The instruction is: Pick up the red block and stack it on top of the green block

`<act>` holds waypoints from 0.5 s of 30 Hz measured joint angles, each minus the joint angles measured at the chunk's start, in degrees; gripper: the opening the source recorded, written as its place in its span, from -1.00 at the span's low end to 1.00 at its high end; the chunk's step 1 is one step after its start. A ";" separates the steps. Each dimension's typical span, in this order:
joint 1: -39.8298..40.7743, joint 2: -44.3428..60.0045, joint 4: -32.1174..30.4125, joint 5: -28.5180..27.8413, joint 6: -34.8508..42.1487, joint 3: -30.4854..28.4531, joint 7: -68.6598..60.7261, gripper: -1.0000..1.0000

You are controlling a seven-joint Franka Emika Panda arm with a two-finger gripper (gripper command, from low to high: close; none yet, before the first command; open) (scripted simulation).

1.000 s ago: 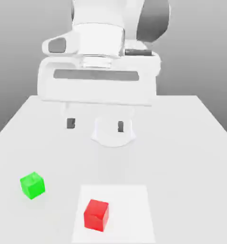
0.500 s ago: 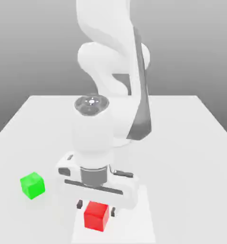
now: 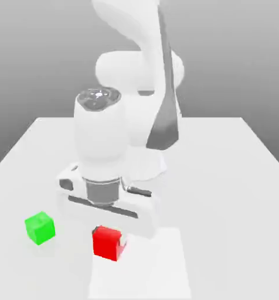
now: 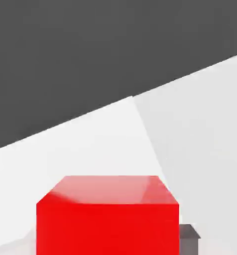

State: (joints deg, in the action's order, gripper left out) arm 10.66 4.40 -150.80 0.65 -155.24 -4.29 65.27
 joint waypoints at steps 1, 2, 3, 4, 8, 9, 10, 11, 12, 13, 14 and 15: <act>1.57 -0.82 -0.52 -0.03 0.30 -0.94 2.50 -1.00; 3.04 -1.63 -1.04 -0.12 0.59 -1.79 5.05 -1.00; 4.54 -2.44 -1.57 -0.27 0.87 -2.51 7.65 -1.00; 6.13 -3.25 -2.09 -0.45 1.15 -3.11 10.28 -1.00; 12.30 -6.50 -4.20 -1.51 2.24 -5.72 21.05 -1.00; 13.79 -7.28 -4.71 -1.83 2.48 -6.27 23.75 -1.00; 15.40 -8.20 -5.25 -2.21 2.88 -6.79 26.59 -1.00; 16.11 -7.72 -5.50 -1.98 2.14 -6.84 27.85 -1.00; 16.13 -6.43 -5.59 -1.50 0.76 -6.94 28.21 -1.00; 15.91 -4.73 -5.59 -0.76 -0.91 -7.12 28.03 -1.00; 16.09 -2.82 -5.54 0.21 -2.74 -6.81 27.52 -1.00; 16.11 -0.81 -5.47 1.34 -4.63 -6.40 26.80 -1.00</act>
State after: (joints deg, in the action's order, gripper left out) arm 26.76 3.59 -156.27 1.98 -159.87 -10.69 92.08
